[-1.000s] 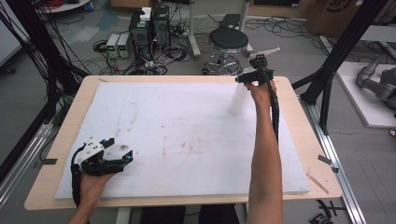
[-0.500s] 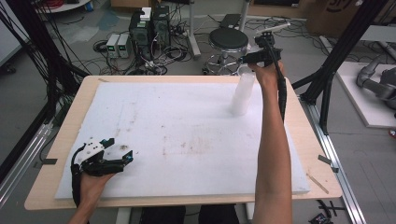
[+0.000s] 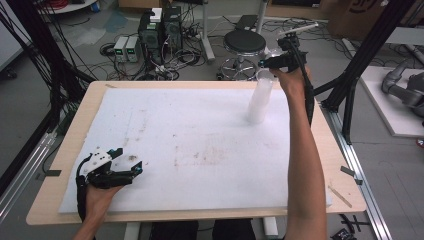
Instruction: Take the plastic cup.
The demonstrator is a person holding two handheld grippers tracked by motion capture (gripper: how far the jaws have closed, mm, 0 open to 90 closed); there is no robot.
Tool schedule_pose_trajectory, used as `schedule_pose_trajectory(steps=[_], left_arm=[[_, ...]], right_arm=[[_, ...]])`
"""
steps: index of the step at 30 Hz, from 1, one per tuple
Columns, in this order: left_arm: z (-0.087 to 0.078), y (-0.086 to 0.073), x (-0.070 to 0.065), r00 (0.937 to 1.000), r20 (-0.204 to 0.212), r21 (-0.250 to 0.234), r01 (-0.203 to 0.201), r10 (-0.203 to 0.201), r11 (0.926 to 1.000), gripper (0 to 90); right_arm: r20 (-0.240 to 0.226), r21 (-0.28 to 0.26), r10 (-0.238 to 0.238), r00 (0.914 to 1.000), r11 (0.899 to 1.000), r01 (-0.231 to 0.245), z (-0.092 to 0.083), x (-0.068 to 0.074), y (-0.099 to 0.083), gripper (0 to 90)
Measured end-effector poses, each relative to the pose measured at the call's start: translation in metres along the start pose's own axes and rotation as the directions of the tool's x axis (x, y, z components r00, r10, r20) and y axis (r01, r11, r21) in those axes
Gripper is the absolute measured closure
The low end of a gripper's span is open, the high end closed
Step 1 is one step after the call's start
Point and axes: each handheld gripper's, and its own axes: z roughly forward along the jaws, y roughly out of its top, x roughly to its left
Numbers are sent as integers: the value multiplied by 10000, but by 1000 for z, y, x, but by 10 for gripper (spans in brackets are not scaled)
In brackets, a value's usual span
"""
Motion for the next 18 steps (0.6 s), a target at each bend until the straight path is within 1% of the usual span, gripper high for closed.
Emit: schedule_pose_trajectory(steps=[1, 2, 3, 4, 5, 6, 7, 8, 10, 11, 13, 14, 15, 16, 18], left_arm=[[0, 0, 0, 10000, 6, 8, -23, 23, 10000, 87], [0, 0, 0, 10000, -1, -2, -37, 37, 10000, 87], [0, 0, 0, 10000, 0, -10, -21, 21, 10000, 87], [0, 0, 0, 10000, -4, -9, -18, 18, 10000, 87], [0, 0, 1, 10000, 6, -15, -4, 4, 10000, 87], [0, 0, 1, 10000, 14, -21, 39, -39, 10000, 87], [0, 0, 1, 10000, 51, -36, 79, -79, 10000, 87], [-1, 0, 2, 9999, 77, -45, 86, -86, 10000, 87], [0, 0, 2, 9998, 148, 59, 112, -113, 9999, 87], [1, 0, 3, 9997, 191, 104, 123, -125, 9999, 87], [0, 0, 2, 9998, 166, 21, 117, -117, 9999, 87], [0, 0, 2, 9998, 166, 21, 117, -117, 9999, 87], [0, 0, 3, 9997, 202, 14, 125, -126, 9999, 87], [0, 0, 3, 9997, 202, 14, 125, -126, 9999, 87], [0, 0, 3, 9997, 217, 26, 127, -127, 9999, 87]], right_arm=[[-357, -237, -190, 9992, 9996, 182, -8, 1, -6, 401], [-357, -237, -190, 9992, 9996, 182, -8, 1, -6, 401], [-865, -506, -291, 9958, 9984, 248, -19, 2, -13, 401], [-865, -506, -291, 9958, 9984, 248, -19, 2, -13, 401], [-1271, -793, -464, 9908, 9962, 365, -28, 5, -20, 401], [-1271, -793, -464, 9908, 9962, 365, -28, 5, -20, 401], [-1911, -1113, -729, 9789, 9924, 522, -39, 11, -29, 401], [-1911, -1113, -729, 9789, 9924, 522, -39, 11, -29, 401], [-2331, -1347, -953, 9678, 9888, 649, -46, 16, -36, 401], [-2768, -1568, -1236, 9530, 9842, 821, -55, 23, -45, 401], [-3096, -1824, -1604, 9373, 9774, 1070, -62, 31, -53, 401], [-3096, -1824, -1604, 9373, 9774, 1070, -62, 31, -53, 401], [-3407, -2077, -1915, 9205, 9702, 1250, -68, 39, -62, 402], [-3407, -2077, -1915, 9205, 9702, 1250, -68, 39, -62, 402], [-3725, -2289, -2171, 9023, 9637, 1374, -72, 48, -72, 403]])
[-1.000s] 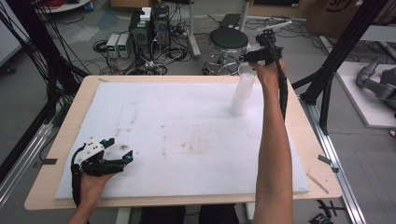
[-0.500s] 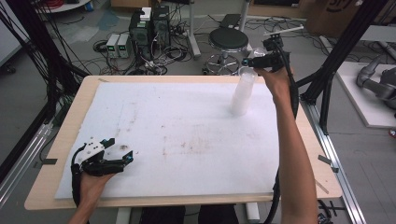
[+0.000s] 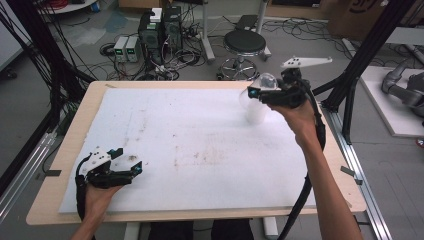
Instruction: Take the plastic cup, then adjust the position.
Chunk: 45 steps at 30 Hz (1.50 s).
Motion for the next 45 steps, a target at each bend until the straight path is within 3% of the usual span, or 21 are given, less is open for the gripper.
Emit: schedule_pose_trajectory(steps=[1, 2, 3, 4, 6, 8, 9, 10, 15, 17, 29, 45], left_arm=[[0, 0, 0, 10000, 9, -2, -7, 7, 10000, 87], [0, 0, 0, 10000, 6, -9, -15, 15, 10000, 87], [0, 0, 0, 10000, 10, 3, -26, 26, 10000, 87], [0, 0, 0, 10000, 10, 3, -26, 26, 10000, 87], [0, 0, 0, 10000, -6, 47, -44, 44, 10000, 87], [0, 0, 0, 10000, 13, 43, -73, 73, 10000, 87], [0, 0, 0, 10000, -1, 38, -45, 45, 10000, 87], [0, 0, 0, 10000, -1, 38, -45, 45, 10000, 87], [0, 0, -1, 9999, 1, 5, -120, 120, 9999, 87], [0, 0, -2, 9998, -11, -12, -192, 192, 9998, 87], [0, 0, -4, 9994, -128, -17, -326, 326, 9995, 87], [0, 0, -4, 9990, -123, 8, -419, 419, 9991, 87]], right_arm=[[-478, -97, -145, 9988, 9999, 140, 1, 12, -9, 404], [-478, -97, -145, 9988, 9999, 140, 1, 12, -9, 404], [-798, -119, -369, 9961, 9993, 361, 3, 22, -18, 404], [-798, -119, -369, 9961, 9993, 361, 3, 22, -18, 404], [-1260, -132, -535, 9906, 9985, 523, 7, 33, -29, 404], [-1362, -117, -668, 9884, 9978, 658, 9, 37, -32, 404], [-1666, -55, -875, 9821, 9961, 878, 13, 44, -39, 405], [-1666, -55, -875, 9821, 9961, 878, 13, 44, -39, 405], [-2291, -320, -1284, 9649, 9917, 1244, 21, 59, -58, 405], [-2782, -701, -1414, 9501, 9895, 1267, 27, 67, -72, 406], [-3590, -930, -1619, 9192, 9861, 1374, 50, 77, -102, 413], [-3666, -719, -1665, 9153, 9860, 1506, 58, 81, -103, 415]])
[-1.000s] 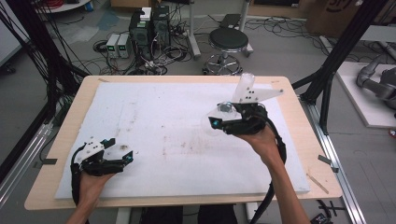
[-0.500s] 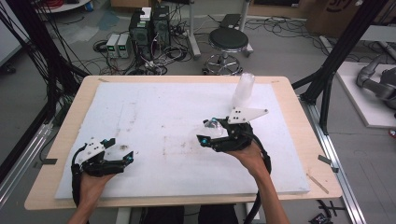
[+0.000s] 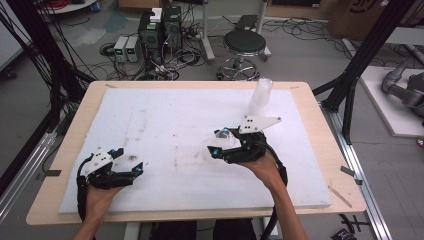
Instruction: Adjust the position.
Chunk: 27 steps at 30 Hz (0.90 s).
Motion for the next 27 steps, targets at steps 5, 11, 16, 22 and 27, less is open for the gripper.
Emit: schedule_pose_trajectory(steps=[5, 11, 16, 22, 27], left_arm=[[-1, 0, 0, 9999, 155, -59, -46, 47, 10000, 87], [-9, 17, 4, 9916, 1188, -749, -424, 511, 9963, 87], [-10, 35, -1, 9562, 2604, -1175, -1060, 1336, 9874, 87], [1, 54, -13, 8973, 3988, -1428, -1431, 1892, 9794, 87], [13, 71, -29, 8451, 4846, -1692, -1625, 2256, 9721, 87]], right_arm=[[-111, 50, 14, 9999, 10000, -13, 1, 0, -1, 415], [-432, -35, -36, 9991, 10000, 34, 1, 2, -1, 416], [-875, -176, -247, 9959, 9996, 233, 3, 6, 2, 416], [-1215, -172, -458, 9915, 9989, 440, 7, 12, 4, 417], [-1457, -280, -628, 9873, 9978, 593, 7, 16, 6, 417]])
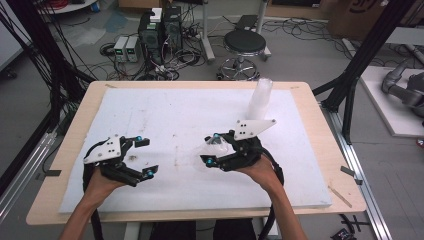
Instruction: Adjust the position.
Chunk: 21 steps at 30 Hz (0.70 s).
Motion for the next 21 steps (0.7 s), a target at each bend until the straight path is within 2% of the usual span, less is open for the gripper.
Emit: schedule_pose_trajectory(steps=[4, 7, 12, 21], left_arm=[[17, 12, -4, 9965, 829, -217, -97, 115, 9997, 87], [32, 21, -9, 9895, 1437, -351, -131, 180, 9993, 87], [49, 29, -11, 9832, 1801, -542, -219, 313, 9983, 87], [81, 36, -22, 9642, 2602, -643, -350, 506, 9973, 87]], right_arm=[[-130, -33, -65, 9999, 10000, 65, 1, 2, 1, 418], [-275, -93, -86, 9996, 9999, 84, 2, 2, 1, 418], [-322, -144, -116, 9994, 9998, 111, 0, 2, 2, 419], [-575, -280, -50, 9983, 9996, 34, 2, 1, 1, 419]])
